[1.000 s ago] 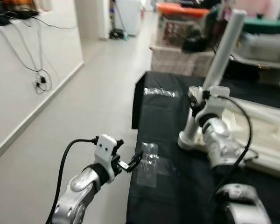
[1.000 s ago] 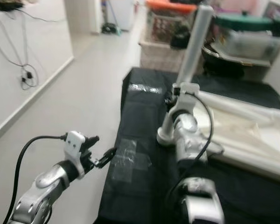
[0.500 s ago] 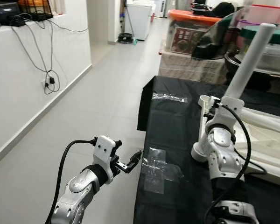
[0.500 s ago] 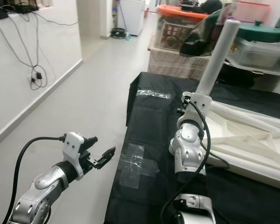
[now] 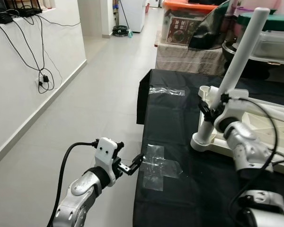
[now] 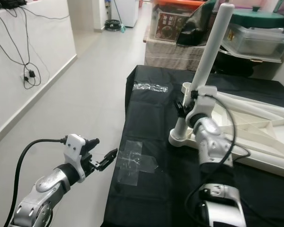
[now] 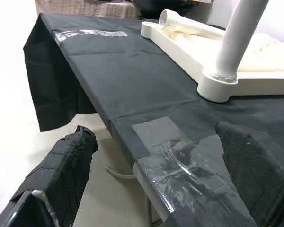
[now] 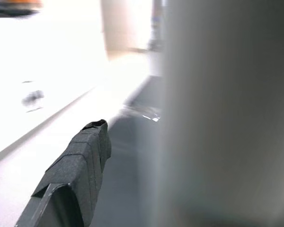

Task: Building children table

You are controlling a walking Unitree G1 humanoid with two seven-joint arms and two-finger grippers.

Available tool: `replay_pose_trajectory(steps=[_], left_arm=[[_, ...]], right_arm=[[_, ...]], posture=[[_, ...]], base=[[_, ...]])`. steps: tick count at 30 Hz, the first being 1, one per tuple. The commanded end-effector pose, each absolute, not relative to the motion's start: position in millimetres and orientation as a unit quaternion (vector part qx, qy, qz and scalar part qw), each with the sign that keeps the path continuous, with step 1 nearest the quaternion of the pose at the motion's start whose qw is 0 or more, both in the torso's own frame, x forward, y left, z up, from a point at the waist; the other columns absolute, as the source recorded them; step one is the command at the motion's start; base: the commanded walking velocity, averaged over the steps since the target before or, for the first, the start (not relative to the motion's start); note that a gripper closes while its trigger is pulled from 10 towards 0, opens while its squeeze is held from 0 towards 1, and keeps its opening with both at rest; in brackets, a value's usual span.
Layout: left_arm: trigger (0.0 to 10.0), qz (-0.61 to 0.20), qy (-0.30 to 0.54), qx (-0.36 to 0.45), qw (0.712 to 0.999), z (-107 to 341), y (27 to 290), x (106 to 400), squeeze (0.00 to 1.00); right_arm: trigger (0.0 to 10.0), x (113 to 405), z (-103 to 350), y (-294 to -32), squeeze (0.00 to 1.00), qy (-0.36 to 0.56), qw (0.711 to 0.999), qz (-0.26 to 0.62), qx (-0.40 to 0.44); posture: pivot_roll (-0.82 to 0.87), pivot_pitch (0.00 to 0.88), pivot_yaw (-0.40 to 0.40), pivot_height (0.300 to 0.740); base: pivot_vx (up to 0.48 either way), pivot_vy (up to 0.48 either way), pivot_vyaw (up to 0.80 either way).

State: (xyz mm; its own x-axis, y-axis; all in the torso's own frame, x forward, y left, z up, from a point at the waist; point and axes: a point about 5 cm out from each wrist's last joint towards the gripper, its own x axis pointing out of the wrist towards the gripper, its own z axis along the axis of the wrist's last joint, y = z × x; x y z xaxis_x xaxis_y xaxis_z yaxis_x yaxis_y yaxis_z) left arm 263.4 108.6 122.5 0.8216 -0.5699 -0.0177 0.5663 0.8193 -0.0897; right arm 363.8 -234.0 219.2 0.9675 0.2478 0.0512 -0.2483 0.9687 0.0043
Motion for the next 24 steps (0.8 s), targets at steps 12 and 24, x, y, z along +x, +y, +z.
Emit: replay_pose_trajectory(steps=[12,24], left_arm=[[10.0,-0.294,0.028,-0.035,0.955,119.4,112.1,262.6,0.00],[10.0,-0.297,0.030,-0.037,0.954,119.4,108.8,261.7,0.00]], right_arm=[[0.0,366.1,203.5,-216.7,0.00,0.020,0.961,0.274,-0.012],[0.0,346.3,147.0,-238.1,0.00,0.114,0.969,-0.217,0.044]], posture=[[0.09,0.000,-0.091,0.740],[0.08,0.000,-0.082,0.740]], base=[[0.000,0.000,0.00],[0.000,0.000,0.00]])
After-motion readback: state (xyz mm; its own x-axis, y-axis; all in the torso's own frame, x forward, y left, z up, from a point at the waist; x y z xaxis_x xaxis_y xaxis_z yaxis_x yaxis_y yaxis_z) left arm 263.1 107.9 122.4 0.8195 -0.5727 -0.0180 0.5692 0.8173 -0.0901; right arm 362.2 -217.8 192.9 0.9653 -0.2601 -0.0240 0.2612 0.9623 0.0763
